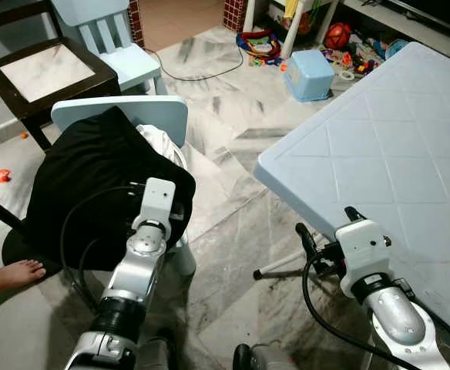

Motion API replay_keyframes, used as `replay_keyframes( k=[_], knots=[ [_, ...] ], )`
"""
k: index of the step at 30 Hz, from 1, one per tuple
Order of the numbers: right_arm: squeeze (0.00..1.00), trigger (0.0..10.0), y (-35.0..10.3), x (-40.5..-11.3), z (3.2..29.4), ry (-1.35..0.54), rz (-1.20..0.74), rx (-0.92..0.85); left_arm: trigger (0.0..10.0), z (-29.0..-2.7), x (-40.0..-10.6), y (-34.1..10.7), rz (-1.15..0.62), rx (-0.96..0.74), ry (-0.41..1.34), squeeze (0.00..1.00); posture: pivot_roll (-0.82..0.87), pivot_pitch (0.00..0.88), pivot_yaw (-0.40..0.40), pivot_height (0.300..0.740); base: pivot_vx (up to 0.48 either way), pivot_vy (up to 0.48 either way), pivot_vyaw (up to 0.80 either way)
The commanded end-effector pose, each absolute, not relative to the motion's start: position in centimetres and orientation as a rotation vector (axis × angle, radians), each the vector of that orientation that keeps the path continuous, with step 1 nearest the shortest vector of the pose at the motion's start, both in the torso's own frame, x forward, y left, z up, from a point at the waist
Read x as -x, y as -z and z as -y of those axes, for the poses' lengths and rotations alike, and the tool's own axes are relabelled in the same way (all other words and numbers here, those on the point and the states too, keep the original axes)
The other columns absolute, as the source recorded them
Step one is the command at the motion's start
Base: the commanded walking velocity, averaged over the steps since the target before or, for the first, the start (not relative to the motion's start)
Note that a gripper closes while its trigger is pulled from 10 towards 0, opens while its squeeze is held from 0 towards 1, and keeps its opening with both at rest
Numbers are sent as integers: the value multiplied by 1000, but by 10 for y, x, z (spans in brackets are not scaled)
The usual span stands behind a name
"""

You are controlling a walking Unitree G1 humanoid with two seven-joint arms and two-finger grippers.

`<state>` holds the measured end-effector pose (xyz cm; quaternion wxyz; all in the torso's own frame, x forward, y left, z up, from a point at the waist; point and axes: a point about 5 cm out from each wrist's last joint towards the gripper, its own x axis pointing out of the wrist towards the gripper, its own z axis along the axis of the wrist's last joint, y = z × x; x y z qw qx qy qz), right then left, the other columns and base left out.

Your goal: Hang hanger

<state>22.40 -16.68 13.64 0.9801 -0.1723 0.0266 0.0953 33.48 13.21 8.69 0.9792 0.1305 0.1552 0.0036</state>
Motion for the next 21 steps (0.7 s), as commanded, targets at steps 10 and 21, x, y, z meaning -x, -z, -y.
replay_keyframes(
  k=[10,21],
  knots=[
    [0,10000,-140,-218,172,-182,-60,365,10000,-108,-339,-77,-322,-222,47,1000,-201,217,-75,740,0,0,0],
    [0,10000,-142,-213,171,-178,-62,365,10000,-107,-351,-76,-320,-247,57,698,-230,226,-68,740,0,0,0]
  ],
)
